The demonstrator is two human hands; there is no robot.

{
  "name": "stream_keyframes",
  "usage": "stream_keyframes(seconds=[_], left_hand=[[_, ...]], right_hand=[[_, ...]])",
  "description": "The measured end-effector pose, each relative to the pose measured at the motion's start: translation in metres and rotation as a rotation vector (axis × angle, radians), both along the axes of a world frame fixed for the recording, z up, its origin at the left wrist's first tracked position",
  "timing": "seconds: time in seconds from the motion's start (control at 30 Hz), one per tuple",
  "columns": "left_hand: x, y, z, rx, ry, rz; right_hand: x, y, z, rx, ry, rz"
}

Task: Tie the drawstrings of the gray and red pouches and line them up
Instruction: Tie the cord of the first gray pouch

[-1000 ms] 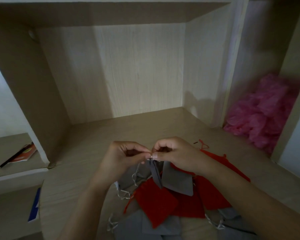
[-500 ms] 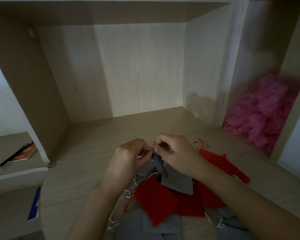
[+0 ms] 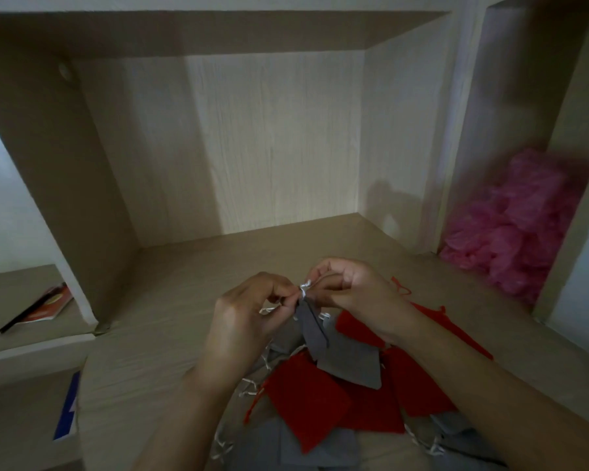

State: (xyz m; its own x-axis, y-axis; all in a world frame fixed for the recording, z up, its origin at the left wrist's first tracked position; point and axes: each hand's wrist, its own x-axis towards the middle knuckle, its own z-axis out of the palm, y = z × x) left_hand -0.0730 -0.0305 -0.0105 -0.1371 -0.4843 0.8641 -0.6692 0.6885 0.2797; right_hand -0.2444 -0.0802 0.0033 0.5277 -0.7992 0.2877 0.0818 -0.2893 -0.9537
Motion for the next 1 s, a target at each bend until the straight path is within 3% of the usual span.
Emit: stream_keyframes(seconds=[0.3,0.6,1.0], left_hand=[[-0.001,-0.001,-0.001,0.024,0.046,-0.025],[-0.013,0.005,0.003,0.185,0.449,-0.079],[-0.009,0.001,-0.003,0.23,0.479,-0.152]], right_hand=[[-0.001,0.001,0.004,-0.082,-0.033,-0.044],[0.01,0.006,-0.001,-0.117,-0.133,-0.095],[0.009,0.014,0.004,-0.194,-0.008,-0.13]])
